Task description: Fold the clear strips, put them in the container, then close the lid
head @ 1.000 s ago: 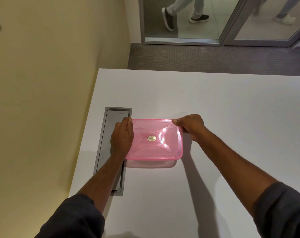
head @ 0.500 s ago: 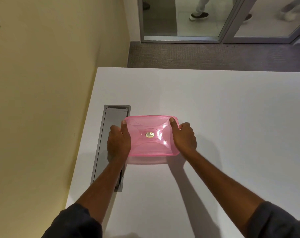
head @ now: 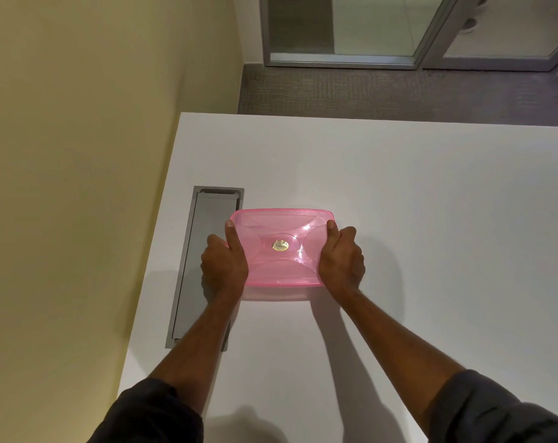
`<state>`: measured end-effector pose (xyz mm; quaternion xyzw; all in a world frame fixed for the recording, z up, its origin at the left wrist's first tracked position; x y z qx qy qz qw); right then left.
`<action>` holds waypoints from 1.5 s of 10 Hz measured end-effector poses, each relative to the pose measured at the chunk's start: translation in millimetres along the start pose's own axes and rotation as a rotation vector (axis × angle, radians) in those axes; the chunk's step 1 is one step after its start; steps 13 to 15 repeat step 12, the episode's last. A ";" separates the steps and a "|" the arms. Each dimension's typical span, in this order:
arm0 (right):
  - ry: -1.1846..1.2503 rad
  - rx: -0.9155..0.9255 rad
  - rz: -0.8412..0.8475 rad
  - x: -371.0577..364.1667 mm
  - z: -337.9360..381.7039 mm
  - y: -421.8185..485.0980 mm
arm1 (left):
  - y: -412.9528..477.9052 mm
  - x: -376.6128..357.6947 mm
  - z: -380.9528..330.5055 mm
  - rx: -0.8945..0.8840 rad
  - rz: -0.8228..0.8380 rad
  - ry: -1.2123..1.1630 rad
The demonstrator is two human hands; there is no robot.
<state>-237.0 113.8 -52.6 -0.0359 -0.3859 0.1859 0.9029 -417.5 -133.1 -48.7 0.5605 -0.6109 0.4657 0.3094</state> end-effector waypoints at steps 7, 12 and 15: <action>-0.168 0.338 0.394 -46.3 74.6 86.1 | 75.6 -12.9 -79.2 -0.306 0.144 0.136; -0.093 0.300 0.386 -22.7 80.8 83.3 | 56.0 11.1 -94.0 -0.352 -0.001 0.245; -0.093 0.300 0.386 -22.7 80.8 83.3 | 56.0 11.1 -94.0 -0.352 -0.001 0.245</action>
Point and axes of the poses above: each hand's wrist, its own y-axis towards the middle knuckle, its own x-axis out of the back of the hand, z = x × y, the point moved 8 cm from there along y, towards the middle knuckle, and after that the axes turned 10 degrees about y, right-handed, at the moved point
